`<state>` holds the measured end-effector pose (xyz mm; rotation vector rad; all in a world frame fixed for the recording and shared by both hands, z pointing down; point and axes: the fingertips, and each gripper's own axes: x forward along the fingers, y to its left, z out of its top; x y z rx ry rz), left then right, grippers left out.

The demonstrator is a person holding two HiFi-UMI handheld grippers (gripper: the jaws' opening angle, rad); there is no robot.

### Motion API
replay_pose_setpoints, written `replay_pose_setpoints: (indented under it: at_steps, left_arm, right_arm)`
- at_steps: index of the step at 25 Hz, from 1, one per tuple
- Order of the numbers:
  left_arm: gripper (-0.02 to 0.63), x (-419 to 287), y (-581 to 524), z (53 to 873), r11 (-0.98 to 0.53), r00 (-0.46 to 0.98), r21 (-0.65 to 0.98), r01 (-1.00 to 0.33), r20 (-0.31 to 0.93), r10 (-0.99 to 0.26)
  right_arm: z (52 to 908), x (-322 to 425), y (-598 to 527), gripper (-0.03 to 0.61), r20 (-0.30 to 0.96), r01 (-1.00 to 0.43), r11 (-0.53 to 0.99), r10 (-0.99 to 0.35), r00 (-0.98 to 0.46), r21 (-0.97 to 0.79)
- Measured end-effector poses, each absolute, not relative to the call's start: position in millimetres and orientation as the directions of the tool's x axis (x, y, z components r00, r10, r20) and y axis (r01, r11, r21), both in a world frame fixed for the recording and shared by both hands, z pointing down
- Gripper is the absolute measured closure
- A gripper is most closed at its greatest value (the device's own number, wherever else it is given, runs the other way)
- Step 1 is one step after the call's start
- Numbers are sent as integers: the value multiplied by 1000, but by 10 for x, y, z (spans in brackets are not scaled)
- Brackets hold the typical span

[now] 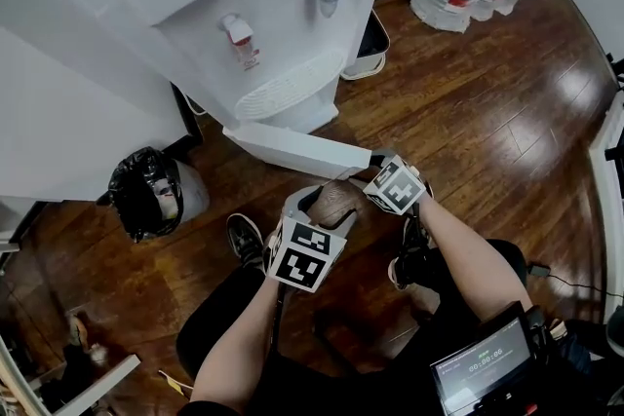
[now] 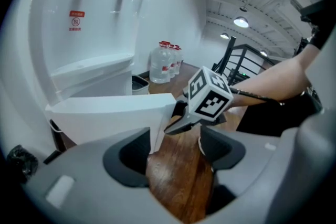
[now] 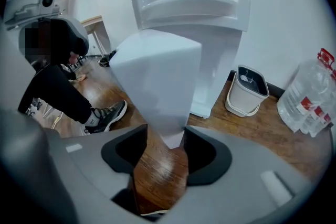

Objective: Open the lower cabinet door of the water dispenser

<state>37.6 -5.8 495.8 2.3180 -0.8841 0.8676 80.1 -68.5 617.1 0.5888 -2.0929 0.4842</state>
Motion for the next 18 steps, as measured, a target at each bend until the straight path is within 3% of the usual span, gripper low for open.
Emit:
replay_pose_setpoints:
  at_steps: [8,18]
  left_arm:
    - [296,277,105,5052,-645,564,217,-733,723,-398]
    - [296,20,245,5085,-557,570,303,-774,716,-403]
  right_arm:
    - [6035,761,-646,362,824,-550,835,-321,-467,13]
    - [6023,504,-192,388,824,-397,916,-176,-538,-64]
